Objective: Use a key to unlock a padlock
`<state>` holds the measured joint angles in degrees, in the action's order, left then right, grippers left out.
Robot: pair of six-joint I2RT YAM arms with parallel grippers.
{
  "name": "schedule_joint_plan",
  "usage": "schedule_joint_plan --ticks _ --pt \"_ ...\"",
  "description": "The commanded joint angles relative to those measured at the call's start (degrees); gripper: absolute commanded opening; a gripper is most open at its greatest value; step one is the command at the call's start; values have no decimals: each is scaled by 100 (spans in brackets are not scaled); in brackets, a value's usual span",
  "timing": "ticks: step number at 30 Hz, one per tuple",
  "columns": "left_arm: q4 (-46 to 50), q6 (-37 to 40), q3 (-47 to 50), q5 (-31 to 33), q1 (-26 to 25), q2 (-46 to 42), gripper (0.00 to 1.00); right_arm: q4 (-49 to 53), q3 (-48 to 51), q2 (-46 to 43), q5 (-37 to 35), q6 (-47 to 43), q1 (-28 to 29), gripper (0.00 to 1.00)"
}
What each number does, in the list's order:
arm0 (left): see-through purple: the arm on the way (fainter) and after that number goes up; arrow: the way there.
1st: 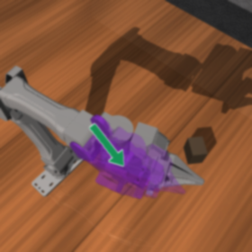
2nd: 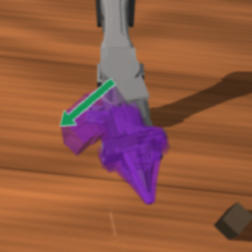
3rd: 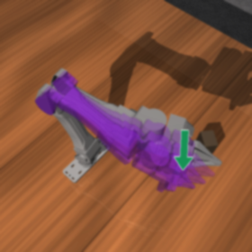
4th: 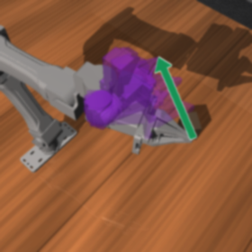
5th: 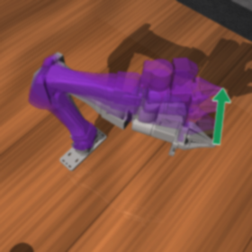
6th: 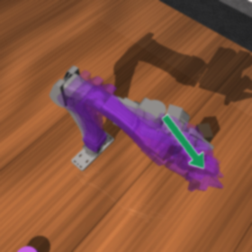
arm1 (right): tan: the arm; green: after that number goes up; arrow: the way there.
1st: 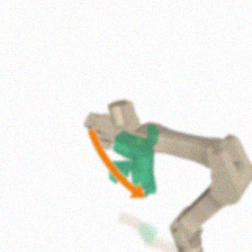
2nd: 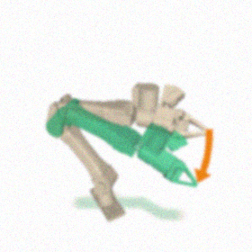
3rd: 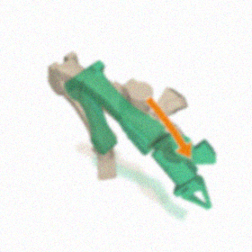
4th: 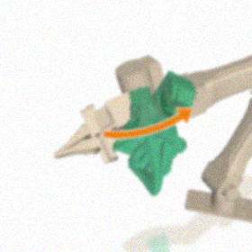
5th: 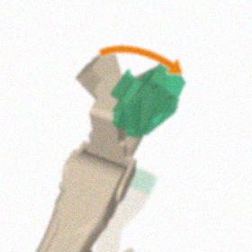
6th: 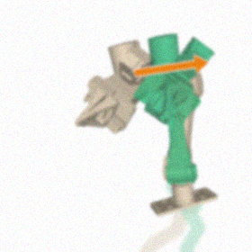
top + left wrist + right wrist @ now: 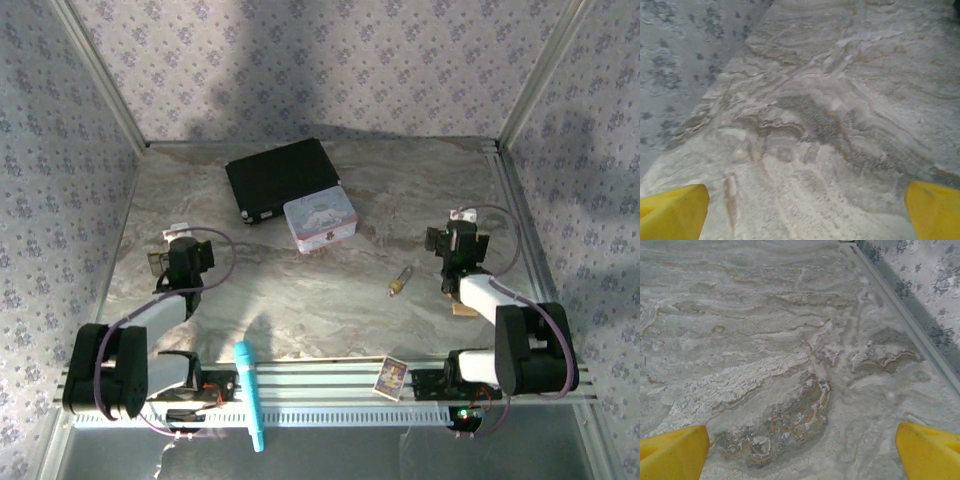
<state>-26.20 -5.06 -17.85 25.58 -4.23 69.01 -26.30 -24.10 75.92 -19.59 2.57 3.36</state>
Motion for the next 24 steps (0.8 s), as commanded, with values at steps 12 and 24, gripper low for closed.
schedule_joint_plan --ticks 12,24 --pt "-2166 319 -455 -1998 437 1832 100 -1893 166 1107 1282 -332 -449 99" --pt "-2082 311 -563 -2014 459 1889 100 -1922 175 1117 1224 -344 -423 99"
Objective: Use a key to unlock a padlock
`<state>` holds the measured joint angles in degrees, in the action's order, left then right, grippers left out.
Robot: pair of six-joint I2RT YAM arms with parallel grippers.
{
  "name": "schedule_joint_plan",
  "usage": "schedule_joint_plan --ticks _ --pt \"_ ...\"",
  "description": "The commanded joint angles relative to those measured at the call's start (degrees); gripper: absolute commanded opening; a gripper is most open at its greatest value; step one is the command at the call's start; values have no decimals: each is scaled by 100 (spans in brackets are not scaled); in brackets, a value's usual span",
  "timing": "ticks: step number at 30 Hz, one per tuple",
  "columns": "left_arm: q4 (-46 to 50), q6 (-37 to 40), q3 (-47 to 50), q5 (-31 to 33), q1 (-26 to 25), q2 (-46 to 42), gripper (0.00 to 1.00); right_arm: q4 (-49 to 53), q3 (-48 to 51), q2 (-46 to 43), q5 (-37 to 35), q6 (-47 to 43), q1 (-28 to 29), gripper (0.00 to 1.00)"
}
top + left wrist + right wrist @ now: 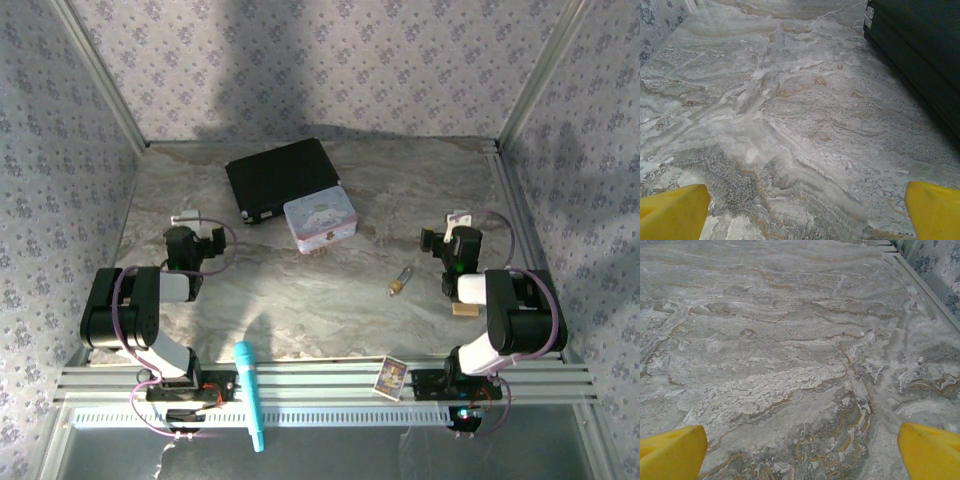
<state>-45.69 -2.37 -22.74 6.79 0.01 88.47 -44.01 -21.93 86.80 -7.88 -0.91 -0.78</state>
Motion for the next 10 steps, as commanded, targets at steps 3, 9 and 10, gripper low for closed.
schedule_joint_plan --ticks 3,9,10 --pt "-116 43 -81 -141 41 -58 100 -152 -42 26 52 3 -10 99" --pt "-115 35 -81 -142 36 -55 100 -115 -49 21 160 25 -56 99" --pt "-115 42 -79 -140 35 -57 100 -134 -49 28 144 12 -41 99"
